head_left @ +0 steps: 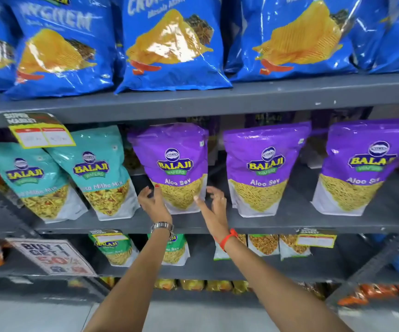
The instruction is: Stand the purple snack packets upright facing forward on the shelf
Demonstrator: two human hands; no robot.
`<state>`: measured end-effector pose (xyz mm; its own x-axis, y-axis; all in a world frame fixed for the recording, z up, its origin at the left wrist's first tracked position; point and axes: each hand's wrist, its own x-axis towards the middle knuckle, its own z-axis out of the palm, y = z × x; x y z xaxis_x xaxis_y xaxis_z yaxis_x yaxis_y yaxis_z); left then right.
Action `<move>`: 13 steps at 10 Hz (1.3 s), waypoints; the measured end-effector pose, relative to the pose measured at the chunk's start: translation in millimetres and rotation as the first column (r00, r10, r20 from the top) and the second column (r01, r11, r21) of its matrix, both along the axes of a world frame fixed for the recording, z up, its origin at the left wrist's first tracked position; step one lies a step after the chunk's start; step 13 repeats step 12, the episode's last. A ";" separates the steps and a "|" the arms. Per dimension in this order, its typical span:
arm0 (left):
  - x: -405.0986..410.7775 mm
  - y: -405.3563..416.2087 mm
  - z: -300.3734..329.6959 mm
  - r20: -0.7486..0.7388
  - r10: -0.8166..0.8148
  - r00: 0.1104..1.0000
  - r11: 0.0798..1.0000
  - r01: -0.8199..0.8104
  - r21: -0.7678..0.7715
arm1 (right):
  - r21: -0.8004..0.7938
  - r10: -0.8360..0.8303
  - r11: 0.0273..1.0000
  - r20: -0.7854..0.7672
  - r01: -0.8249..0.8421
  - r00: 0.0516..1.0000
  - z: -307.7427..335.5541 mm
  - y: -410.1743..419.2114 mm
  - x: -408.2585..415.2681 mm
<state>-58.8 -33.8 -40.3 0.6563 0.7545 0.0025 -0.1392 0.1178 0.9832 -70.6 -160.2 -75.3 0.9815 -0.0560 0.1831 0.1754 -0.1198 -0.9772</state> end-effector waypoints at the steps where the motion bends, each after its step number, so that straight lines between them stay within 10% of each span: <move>1: 13.7 16.7 20.9 -0.025 -0.115 0.993 0.992 0.114 -0.047 | 0.122 0.046 0.992 -0.104 -0.033 0.993 20.1 17.0 25.4; 4: 22.8 27.9 35.3 -0.082 -0.475 0.876 0.862 0.444 -0.245 | 0.157 0.104 0.985 -0.205 -0.072 0.973 -1.8 30.7 79.2; 10: 8.8 30.0 23.6 -0.029 -0.396 0.918 0.894 0.379 -0.239 | 0.146 0.081 0.988 -0.202 -0.051 0.976 10.4 35.7 38.9; 13: -12.0 20.1 12.0 -0.102 -0.195 0.975 0.965 0.209 0.157 | -0.247 -0.124 0.958 0.104 0.146 0.987 37.8 14.4 -8.7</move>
